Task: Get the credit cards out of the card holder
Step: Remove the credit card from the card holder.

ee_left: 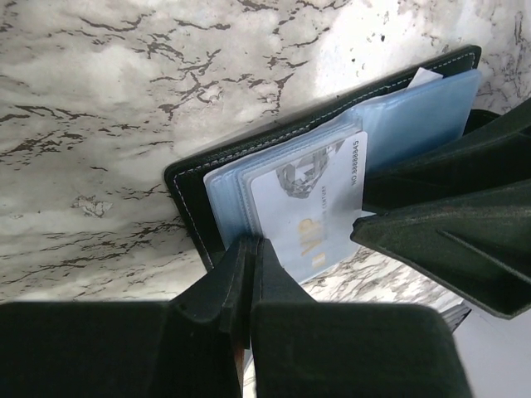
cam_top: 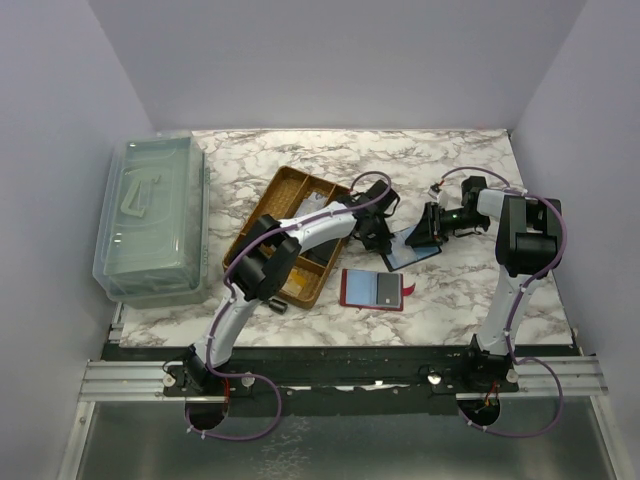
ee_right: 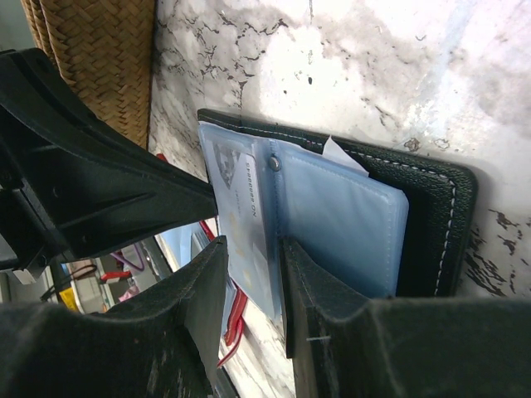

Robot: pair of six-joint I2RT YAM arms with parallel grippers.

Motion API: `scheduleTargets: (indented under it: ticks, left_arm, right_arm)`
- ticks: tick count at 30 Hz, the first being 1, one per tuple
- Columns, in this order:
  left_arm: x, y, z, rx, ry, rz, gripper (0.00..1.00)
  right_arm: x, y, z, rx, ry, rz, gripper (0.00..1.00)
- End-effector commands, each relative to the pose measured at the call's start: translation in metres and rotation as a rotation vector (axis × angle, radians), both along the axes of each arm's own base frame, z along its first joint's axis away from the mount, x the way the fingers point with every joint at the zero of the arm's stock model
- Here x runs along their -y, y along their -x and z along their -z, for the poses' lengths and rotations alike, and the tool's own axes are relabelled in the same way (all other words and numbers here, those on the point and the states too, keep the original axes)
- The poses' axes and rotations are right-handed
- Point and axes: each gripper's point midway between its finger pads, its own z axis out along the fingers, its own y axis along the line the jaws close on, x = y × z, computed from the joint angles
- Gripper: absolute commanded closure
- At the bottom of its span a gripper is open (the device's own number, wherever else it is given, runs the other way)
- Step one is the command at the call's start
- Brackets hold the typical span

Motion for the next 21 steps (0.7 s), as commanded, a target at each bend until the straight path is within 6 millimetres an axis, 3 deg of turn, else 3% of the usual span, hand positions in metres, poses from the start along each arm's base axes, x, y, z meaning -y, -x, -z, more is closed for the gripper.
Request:
scheduleTargets:
  ticks: [1, 16, 21]
  left_arm:
    - [-0.019, 0.022, 0.05, -0.117, -0.161, 0.015, 1.0]
    - [-0.029, 0.029, 0.078, -0.2, -0.321, 0.034, 1.0]
    - [-0.029, 0.031, 0.083, -0.213, -0.326, 0.023, 0.93]
  right_arm:
    - [0.015, -0.002, 0.024, 0.004, 0.109, -0.006, 0.62]
    - [0.014, -0.003, 0.02, 0.023, 0.107, -0.005, 0.62]
    - [0.013, -0.004, 0.019, 0.024, 0.101, -0.005, 0.62]
